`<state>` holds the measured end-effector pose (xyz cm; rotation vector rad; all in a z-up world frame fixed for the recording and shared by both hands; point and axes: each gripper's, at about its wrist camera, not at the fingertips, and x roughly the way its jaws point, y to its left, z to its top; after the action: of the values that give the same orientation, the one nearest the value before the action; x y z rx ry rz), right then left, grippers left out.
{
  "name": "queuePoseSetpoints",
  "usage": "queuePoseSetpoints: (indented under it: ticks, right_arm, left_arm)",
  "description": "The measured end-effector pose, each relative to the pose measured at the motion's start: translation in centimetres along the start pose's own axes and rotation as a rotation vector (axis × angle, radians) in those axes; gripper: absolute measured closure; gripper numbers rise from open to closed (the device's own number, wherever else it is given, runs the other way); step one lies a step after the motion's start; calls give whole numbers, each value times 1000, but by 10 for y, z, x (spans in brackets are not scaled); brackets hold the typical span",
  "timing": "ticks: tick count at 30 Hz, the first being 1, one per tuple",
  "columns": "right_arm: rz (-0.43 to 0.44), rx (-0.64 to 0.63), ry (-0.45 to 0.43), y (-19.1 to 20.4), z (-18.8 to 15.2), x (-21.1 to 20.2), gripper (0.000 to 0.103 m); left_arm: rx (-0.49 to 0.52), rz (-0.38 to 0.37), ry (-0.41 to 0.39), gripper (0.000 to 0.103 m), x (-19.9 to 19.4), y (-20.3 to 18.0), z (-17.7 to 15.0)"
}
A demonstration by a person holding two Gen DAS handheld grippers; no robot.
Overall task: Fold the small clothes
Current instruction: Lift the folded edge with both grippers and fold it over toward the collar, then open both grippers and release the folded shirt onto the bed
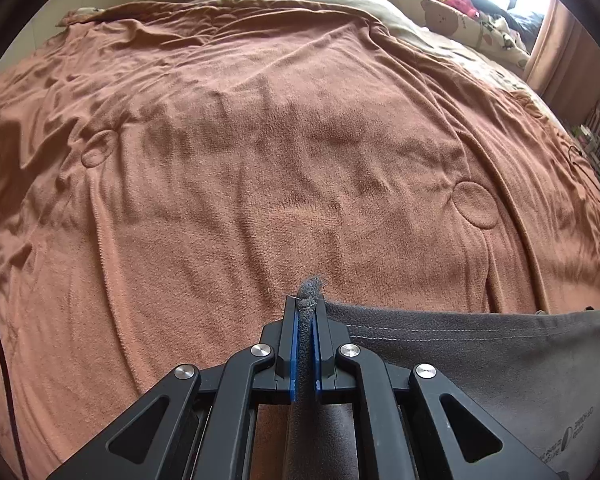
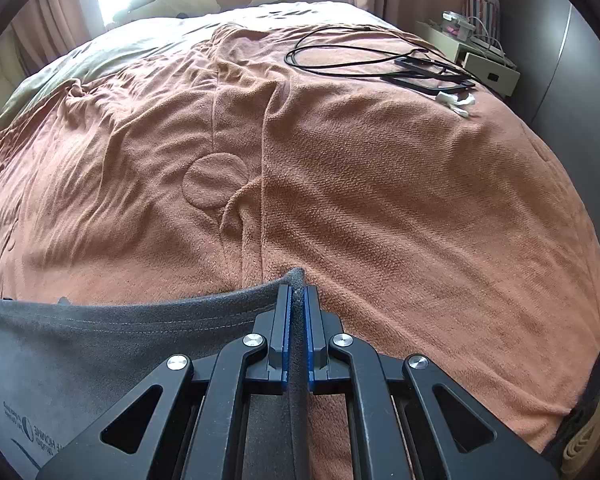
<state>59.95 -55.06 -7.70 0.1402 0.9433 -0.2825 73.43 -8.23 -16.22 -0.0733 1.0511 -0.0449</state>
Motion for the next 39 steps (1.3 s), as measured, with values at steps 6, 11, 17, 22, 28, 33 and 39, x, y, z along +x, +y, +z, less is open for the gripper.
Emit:
queuePoseSetpoints:
  ticks: [6,11,17,22,28,33,39]
  right_arm:
    - [-24,-20,31,7,6,24,101]
    - [-86,-89,48,22,7,37,100]
    - [-16,-56,68,6,7,9,78]
    - [6,-38,25,-10,-4,-26,50]
    - [37,-57,0,-16,-30,-69,50]
    - [75,-61,3,-19,-50,-103,50]
    - [111,-47,-3,-28,-75,-143,50]
  left_arm:
    - [1,39,20,97,12,5,-3]
    - [17,38,49,88,22,6,-1]
    - [-61,39,-3,48,-12,29,4]
    - [-61,32,-7,48,-39,39,-5]
    - [-49,-2,-17,48,-72,40,-27]
    - [-33,-25,-39,45,-102,38,-47]
    - [-30,-51,-45,40,-132,37,-76]
